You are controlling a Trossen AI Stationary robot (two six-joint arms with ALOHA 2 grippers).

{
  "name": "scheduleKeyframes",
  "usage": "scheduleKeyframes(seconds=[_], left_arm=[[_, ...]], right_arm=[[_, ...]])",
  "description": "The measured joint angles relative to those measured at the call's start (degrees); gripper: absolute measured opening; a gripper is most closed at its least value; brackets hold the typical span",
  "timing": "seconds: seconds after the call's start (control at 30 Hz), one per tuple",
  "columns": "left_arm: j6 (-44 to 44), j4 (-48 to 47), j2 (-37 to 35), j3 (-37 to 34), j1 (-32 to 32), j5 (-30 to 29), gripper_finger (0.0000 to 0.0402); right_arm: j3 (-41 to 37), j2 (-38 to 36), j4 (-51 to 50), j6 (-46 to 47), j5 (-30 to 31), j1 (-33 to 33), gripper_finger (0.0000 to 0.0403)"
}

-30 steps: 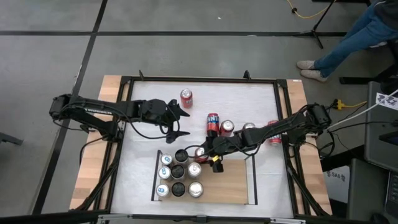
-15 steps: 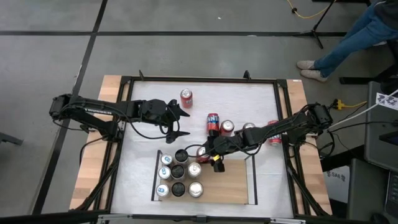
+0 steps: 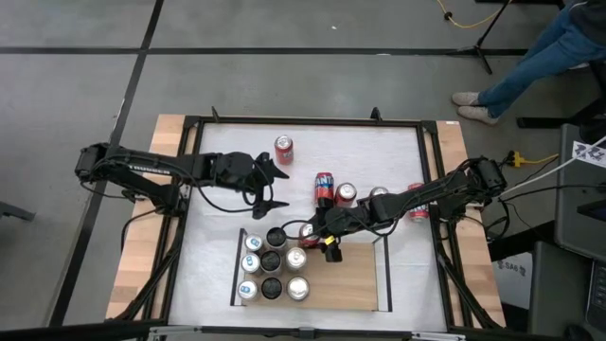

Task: Place canned beverage on shelf
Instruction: Put the red soda can on the shelf aligned with the silver soda can

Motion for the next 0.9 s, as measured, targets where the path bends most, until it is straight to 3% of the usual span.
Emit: scheduleKeyframes(seconds=[0.37,0.57,0.9], left_arm=[[-0.7,1.6,0.9,0.0,-1.9,0.0,0.0387],[-1.0,7.5,4.0,0.1,-1.4,0.0,0.0387],[-0.2,7.7,8.5,0.1,-1.1,0.7,0.0387]], right_arm=[[0.0,0.0,0.1,0.0,-1.8,-0.1,0.0294],[0.0,0.0,0.2,0.0,-4.5,-0.1,0.0294],[0.0,-0.1,-0.2,0.0,-4.5,0.0,0.0294]])
